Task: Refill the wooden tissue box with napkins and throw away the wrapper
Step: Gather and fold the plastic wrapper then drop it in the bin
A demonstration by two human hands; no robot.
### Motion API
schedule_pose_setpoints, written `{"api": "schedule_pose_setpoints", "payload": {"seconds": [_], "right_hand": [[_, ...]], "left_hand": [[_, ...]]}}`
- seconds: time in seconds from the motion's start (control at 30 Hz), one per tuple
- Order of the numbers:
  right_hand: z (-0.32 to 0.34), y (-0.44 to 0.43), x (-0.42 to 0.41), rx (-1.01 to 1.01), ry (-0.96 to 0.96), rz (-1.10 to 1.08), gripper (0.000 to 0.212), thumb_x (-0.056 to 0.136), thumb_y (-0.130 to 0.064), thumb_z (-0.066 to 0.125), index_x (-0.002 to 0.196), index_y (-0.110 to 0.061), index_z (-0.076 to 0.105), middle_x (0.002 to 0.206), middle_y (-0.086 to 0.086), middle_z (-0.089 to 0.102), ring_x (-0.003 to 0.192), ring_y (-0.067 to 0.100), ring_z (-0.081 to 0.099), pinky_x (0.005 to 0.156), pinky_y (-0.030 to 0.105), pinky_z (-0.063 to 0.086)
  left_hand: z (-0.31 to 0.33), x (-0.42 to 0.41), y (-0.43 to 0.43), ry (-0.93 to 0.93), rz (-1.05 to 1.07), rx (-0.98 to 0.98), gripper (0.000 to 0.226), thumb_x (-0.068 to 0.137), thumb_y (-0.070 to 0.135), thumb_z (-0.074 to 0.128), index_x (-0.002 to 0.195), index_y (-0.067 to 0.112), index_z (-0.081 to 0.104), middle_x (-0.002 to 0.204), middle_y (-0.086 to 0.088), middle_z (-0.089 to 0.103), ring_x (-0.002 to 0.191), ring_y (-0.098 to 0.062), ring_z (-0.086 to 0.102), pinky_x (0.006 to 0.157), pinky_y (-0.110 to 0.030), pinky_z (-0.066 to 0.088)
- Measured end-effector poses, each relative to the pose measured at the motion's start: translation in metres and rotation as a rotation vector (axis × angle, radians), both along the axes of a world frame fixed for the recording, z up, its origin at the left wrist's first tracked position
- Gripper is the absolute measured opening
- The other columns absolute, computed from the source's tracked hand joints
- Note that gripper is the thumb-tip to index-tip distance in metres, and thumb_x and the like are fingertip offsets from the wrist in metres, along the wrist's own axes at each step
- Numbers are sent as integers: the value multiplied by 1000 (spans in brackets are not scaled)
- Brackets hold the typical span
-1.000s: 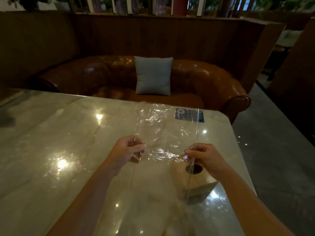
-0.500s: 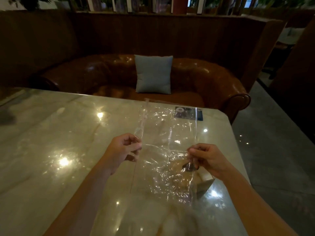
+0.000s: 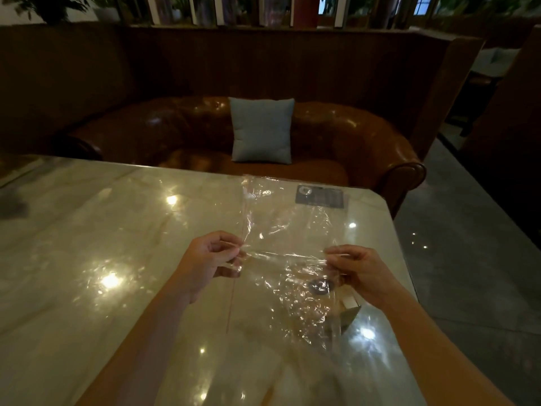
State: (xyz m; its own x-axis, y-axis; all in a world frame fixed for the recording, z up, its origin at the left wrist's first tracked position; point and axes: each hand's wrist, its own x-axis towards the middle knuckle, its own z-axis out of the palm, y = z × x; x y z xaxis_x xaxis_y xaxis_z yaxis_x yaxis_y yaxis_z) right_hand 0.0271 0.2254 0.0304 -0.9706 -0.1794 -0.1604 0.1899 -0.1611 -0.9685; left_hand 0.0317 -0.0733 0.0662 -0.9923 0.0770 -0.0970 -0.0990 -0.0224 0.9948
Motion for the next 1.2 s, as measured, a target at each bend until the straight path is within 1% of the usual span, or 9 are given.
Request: {"api": "schedule_pose_setpoints", "payload": {"seconds": [0.13, 0.3, 0.47, 0.53, 0.63, 0.77, 0.87, 1.0, 1.2], "right_hand": [[0, 5, 0, -31, 35, 11, 21, 75, 5, 58, 78, -5, 76, 75, 13, 73, 67, 26, 67, 60, 36, 56], [4, 7, 2, -86, 31, 28, 46, 77, 18, 35, 58, -2, 72, 64, 10, 72, 62, 21, 68, 50, 25, 54], [9, 5, 0, 63, 51, 14, 23, 78, 11, 58, 66, -9, 57, 72, 8, 62, 61, 18, 63, 49, 25, 52], [12, 3, 0, 137, 108, 24, 31, 73, 19, 59, 72, -11, 50, 80, 9, 57, 66, 18, 61, 54, 30, 53], [23, -3, 4, 230, 189, 88, 41, 70, 20, 60, 85, -17, 51, 86, 6, 57, 71, 14, 60, 55, 28, 53], [44, -16, 6, 335, 221, 193, 53, 73, 15, 62, 105, -25, 50, 88, 3, 61, 73, 11, 66, 64, 22, 55], [57, -25, 7, 369, 260, 247, 54, 75, 10, 64, 108, -30, 50, 89, 4, 62, 77, 17, 66, 70, 27, 56], [67, -21, 6, 371, 235, 263, 55, 76, 1, 69, 117, -31, 49, 90, 4, 65, 83, 18, 66, 71, 25, 54], [46, -11, 10, 321, 79, 142, 51, 67, -35, 74, 115, -32, 54, 104, 1, 68, 94, 16, 68, 71, 21, 53]], "left_hand": [[1, 2, 3, -20, 20, 36, 28, 81, -9, 56, 65, 10, 68, 63, 0, 71, 52, -10, 62, 48, -25, 54], [-3, 3, 7, -26, 20, -47, 41, 78, -16, 51, 50, 9, 68, 73, -1, 75, 65, -11, 69, 49, -27, 56], [-7, 4, 8, -26, -57, -176, 53, 75, -25, 32, 40, 6, 57, 86, -8, 72, 72, -17, 68, 51, -31, 57], [-6, 3, 14, -10, 12, -217, 48, 76, -23, 29, 48, 7, 53, 97, -14, 64, 76, -19, 64, 56, -31, 57], [-2, 5, 25, 14, -26, -160, 16, 82, 0, 53, 80, 15, 57, 106, -9, 60, 87, -18, 61, 75, -30, 49], [-4, 11, 41, -9, -423, -293, 60, 64, 27, 75, 117, 35, 47, 118, 4, 59, 110, -7, 56, 93, -22, 43], [-8, 15, 59, -12, -549, -250, 42, 70, 4, 76, 105, 19, 58, 97, -6, 60, 90, -17, 58, 84, -27, 48], [-9, 12, 68, 84, -423, -287, 26, 76, -9, 66, 71, 16, 60, 67, -3, 54, 64, -12, 52, 66, -30, 46], [-17, 12, 56, -31, -135, -17, 22, 79, -8, 62, 68, 10, 58, 68, -8, 59, 55, -10, 61, 54, -29, 57]]}}
